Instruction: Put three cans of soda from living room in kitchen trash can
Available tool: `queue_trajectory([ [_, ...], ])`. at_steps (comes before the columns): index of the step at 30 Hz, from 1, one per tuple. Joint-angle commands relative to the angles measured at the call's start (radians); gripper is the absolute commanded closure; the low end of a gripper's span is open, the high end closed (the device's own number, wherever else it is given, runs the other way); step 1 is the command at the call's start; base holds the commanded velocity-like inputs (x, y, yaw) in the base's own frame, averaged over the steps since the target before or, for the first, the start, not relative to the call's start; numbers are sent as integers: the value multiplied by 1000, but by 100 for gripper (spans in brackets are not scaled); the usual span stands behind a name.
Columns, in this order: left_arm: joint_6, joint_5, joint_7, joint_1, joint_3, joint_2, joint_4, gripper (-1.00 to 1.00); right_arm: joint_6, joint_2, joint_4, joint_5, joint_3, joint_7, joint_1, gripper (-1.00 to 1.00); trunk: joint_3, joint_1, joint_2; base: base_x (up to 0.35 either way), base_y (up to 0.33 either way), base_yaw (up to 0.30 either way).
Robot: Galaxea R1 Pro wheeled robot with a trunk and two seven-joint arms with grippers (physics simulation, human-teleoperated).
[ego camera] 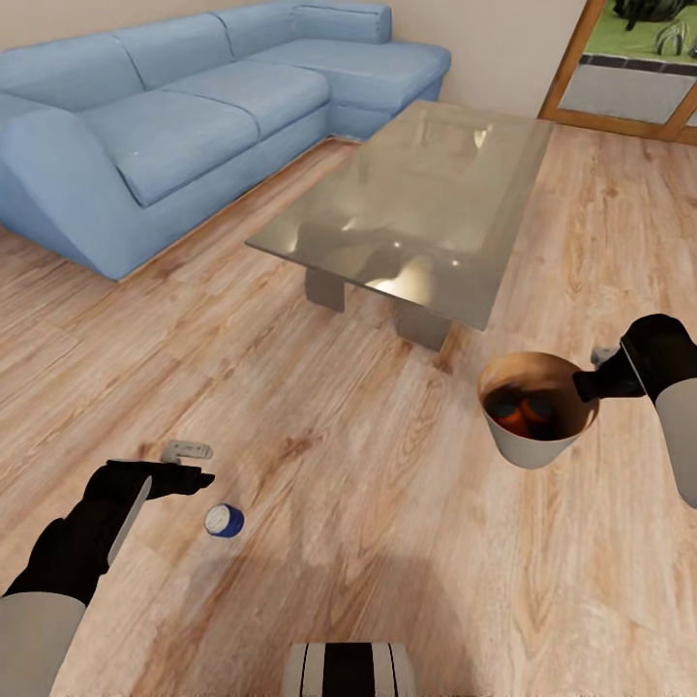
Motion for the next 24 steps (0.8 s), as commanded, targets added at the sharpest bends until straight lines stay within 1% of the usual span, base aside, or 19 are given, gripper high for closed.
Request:
queue_trajectory([
  [1,0,0,0,0,0,0,0,-100,2,0,0,-9,-2,4,-1,100,-5,4,-7,0,0,0],
  [8,1,0,1,0,-1,0,0,-100,2,0,-2,-6,-1,4,-3,100,-37,31,-56,0,0,0],
  [13,1,0,1,0,-1,-10,0,-100,2,0,-2,-2,0,3,-31,100,-60,50,-91,0,0,0],
  [15,0,0,1,0,-1,-13,0,-100,2,3,-1,18,6,4,-40,100,-69,57,-105,0,0,0],
  [18,0,0,2,0,-1,-18,0,-100,2,5,-1,34,11,4,-44,100,-82,69,-126,0,0,0],
  [19,0,-1,2,0,-1,-24,0,-100,2,7,0,41,14,4,-46,100,-86,73,-133,0,0,0],
  [24,0,-2,2,0,0,-28,0,-100,2,7,0,45,17,4,-47,100,-107,92,-168,0,0,0],
])
